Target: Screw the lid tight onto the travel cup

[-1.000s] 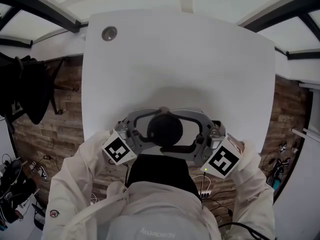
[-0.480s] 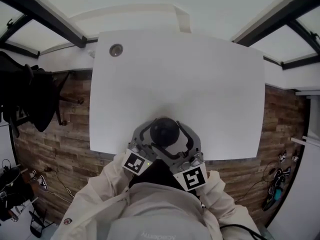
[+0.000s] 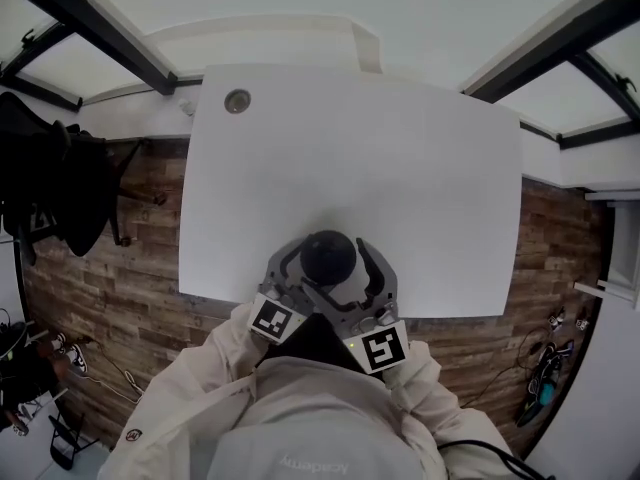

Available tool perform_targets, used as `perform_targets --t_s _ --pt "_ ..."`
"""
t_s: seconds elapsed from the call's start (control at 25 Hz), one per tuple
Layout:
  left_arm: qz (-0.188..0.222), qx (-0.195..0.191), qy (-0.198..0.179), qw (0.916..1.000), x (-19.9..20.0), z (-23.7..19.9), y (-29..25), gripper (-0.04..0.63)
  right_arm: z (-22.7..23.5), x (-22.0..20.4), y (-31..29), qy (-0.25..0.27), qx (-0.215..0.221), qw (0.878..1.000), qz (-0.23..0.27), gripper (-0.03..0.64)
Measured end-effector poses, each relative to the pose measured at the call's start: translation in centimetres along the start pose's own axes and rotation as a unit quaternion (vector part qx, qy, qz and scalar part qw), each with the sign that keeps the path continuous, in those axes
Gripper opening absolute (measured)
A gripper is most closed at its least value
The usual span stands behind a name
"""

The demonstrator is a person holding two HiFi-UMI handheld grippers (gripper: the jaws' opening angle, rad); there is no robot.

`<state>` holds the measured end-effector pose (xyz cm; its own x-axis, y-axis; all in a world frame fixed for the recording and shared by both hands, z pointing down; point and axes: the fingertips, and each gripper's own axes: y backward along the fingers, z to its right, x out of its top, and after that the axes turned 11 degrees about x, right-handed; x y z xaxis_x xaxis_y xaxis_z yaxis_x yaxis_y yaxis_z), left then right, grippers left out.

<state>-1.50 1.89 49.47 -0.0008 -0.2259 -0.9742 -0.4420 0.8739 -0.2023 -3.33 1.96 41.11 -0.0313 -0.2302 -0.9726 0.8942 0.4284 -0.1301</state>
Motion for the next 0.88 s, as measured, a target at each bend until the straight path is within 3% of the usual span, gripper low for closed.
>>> perform_targets --t_s 0.16,0.24,0.32,0.48,0.6,0.72,0.88 --pt "0.009 -0.056 -0.010 0.9983 0.2 -0.1 0.2 0.367 -0.5 0.1 0.1 0.011 0.131 0.991 -0.031 0.428" --pt "0.009 -0.088 -0.014 0.9960 0.2 -0.1 0.2 0.367 -0.7 -0.4 0.2 0.045 0.211 0.974 -0.069 0.428" --pt "0.008 -0.133 -0.041 0.9902 0.1 -0.1 -0.1 0.367 -0.6 -1.5 0.0 0.096 0.280 0.948 -0.117 0.428" --pt "-0.015 -0.211 -0.075 0.9744 -0.6 -0.2 0.1 0.367 -0.9 -2.4 -0.9 0.131 0.363 0.910 -0.152 0.428" --pt "-0.029 -0.236 -0.080 0.9679 -0.9 -0.4 0.2 0.367 -1.6 -2.6 -1.6 0.141 0.395 0.894 -0.156 0.428" --pt "-0.035 -0.235 -0.079 0.9681 -1.1 -0.5 0.4 0.367 -1.8 -2.7 -1.8 0.141 0.387 0.899 -0.149 0.428" --pt "-0.030 -0.199 -0.070 0.9771 -1.3 -0.5 0.5 0.367 -1.4 -3.1 -1.5 0.092 0.316 0.935 -0.132 0.428"
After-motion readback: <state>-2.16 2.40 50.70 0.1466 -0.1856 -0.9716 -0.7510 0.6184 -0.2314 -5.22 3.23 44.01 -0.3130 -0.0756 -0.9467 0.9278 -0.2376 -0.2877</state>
